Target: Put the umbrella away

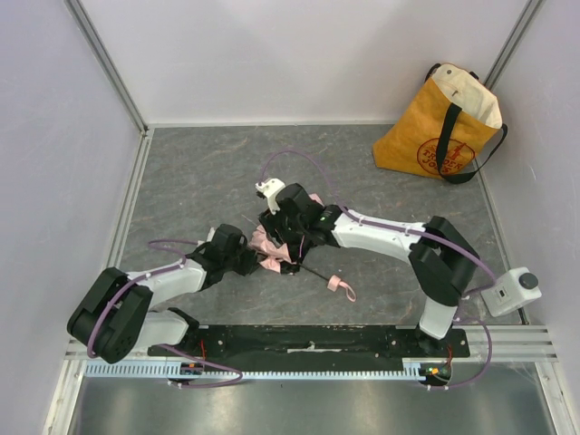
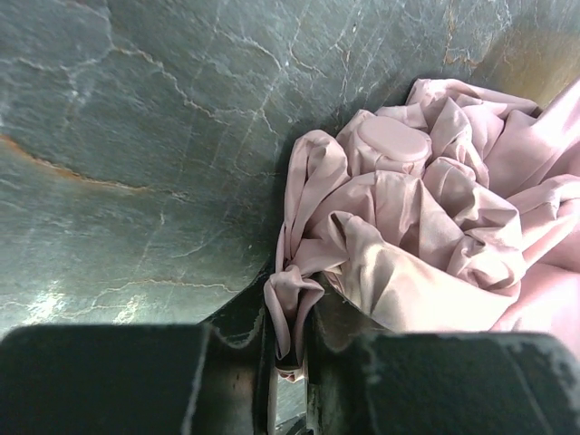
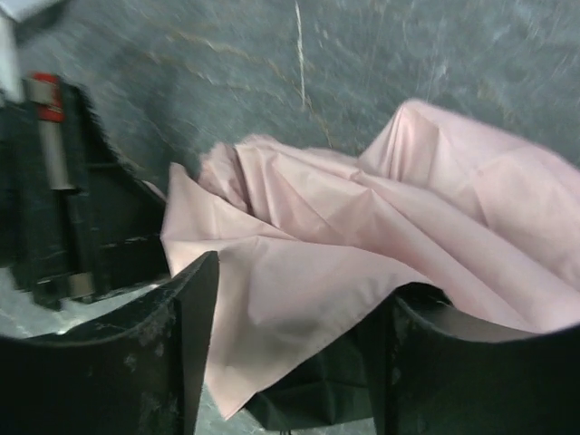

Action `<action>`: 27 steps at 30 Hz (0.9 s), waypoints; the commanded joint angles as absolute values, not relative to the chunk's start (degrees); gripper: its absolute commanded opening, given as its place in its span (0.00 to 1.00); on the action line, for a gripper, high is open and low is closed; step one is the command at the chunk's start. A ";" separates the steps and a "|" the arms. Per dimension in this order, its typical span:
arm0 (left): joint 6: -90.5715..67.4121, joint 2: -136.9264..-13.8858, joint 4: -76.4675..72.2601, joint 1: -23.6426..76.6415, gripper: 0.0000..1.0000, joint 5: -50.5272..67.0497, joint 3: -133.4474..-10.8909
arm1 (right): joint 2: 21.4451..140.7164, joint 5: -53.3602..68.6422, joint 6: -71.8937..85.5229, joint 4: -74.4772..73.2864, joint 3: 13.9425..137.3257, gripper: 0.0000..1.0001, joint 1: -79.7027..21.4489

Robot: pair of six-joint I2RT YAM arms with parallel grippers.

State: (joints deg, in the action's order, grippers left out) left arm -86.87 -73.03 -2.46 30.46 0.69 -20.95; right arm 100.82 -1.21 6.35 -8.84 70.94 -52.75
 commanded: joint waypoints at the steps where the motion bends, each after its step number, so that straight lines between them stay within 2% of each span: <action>1: -83.14 -72.16 2.55 30.41 0.01 1.23 -20.13 | 104.85 -4.83 5.79 -11.25 70.68 0.58 -52.73; 7: -83.15 -72.07 1.76 30.50 0.02 1.76 -20.48 | 103.54 -4.75 14.66 1.65 54.78 0.24 -52.73; 11: -82.88 -71.72 0.44 30.41 0.02 2.37 -20.13 | 106.42 -1.50 16.35 8.34 50.28 0.22 -52.56; 13: -82.97 -70.93 0.18 30.50 0.02 2.64 -19.43 | 109.06 -0.18 15.39 8.79 50.71 0.12 -52.56; 16: -82.62 -68.48 -3.77 30.50 0.02 2.90 -17.58 | 110.91 2.80 13.45 10.54 50.54 0.07 -51.69; 17: -82.01 -67.51 -5.43 30.50 0.07 3.07 -16.71 | 111.09 3.94 13.01 11.50 50.19 0.06 -50.98; 21: -81.74 -64.52 -7.56 30.41 0.50 2.55 -14.85 | 112.41 6.06 9.94 10.64 51.41 0.01 -49.31; 25: -82.18 -64.51 -8.52 30.50 0.80 2.20 -15.29 | 113.03 7.47 7.21 10.63 51.77 0.00 -49.31; 27: -82.79 -65.39 -9.22 30.50 0.87 2.20 -15.73 | 112.94 7.82 6.33 11.07 51.51 0.00 -49.22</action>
